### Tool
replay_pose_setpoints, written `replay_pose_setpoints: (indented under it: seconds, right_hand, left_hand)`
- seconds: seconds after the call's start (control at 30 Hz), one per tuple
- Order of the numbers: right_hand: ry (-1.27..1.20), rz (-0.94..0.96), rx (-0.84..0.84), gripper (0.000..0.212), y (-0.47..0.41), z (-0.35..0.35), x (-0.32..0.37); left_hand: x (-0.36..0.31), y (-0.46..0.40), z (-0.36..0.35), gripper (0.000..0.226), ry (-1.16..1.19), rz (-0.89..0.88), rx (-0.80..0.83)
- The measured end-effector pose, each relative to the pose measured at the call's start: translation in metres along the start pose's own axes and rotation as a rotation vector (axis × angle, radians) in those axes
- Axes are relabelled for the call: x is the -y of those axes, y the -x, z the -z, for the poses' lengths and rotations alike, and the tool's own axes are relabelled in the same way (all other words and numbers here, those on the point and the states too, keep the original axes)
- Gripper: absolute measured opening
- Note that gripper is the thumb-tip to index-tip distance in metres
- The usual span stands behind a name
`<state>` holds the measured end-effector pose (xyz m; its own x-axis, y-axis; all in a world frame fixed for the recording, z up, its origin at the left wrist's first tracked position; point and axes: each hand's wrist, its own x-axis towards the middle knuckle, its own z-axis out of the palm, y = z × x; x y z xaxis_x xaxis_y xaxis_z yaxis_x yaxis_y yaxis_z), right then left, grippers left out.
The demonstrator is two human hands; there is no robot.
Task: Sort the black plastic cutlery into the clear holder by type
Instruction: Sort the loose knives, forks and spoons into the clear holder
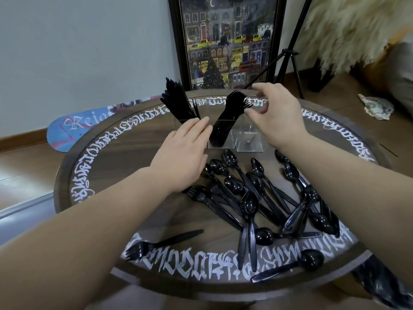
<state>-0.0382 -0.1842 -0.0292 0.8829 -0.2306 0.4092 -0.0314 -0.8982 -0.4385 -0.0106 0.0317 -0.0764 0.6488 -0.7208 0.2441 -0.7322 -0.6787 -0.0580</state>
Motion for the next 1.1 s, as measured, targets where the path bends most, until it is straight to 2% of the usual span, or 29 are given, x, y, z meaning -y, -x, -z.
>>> replay_pose_setpoints:
  seconds: [0.1,0.33,0.43,0.53,0.67,0.8,1.1]
  right_hand:
    - [-0.062,0.074,0.015,0.040,0.034,-0.002,0.013]
    - [-0.050,0.167,0.381,0.032,0.092,-0.045,0.052]
    - [0.009,0.221,0.516,0.035,0.096,-0.062,0.070]
    - [0.062,0.248,0.580,0.038,0.094,-0.078,0.081]
    - [0.142,0.294,0.620,0.044,0.090,-0.095,0.087]
    - [0.242,0.375,0.588,0.038,0.090,-0.107,0.097]
    - [0.194,0.332,0.562,0.031,0.091,-0.108,0.081]
  left_hand:
    - [0.015,0.032,0.000,0.056,0.027,0.040,0.055]
    - [0.049,0.114,0.011,0.056,0.048,0.354,0.258]
    - [0.058,0.137,0.010,0.058,0.068,0.420,0.321]
    - [0.062,0.146,0.007,0.059,0.126,0.482,0.338]
    - [0.062,0.144,0.001,0.059,0.209,0.526,0.301]
    - [0.063,0.142,-0.001,0.054,0.200,0.573,0.242]
    - [0.068,0.140,-0.003,0.036,0.340,0.656,0.187]
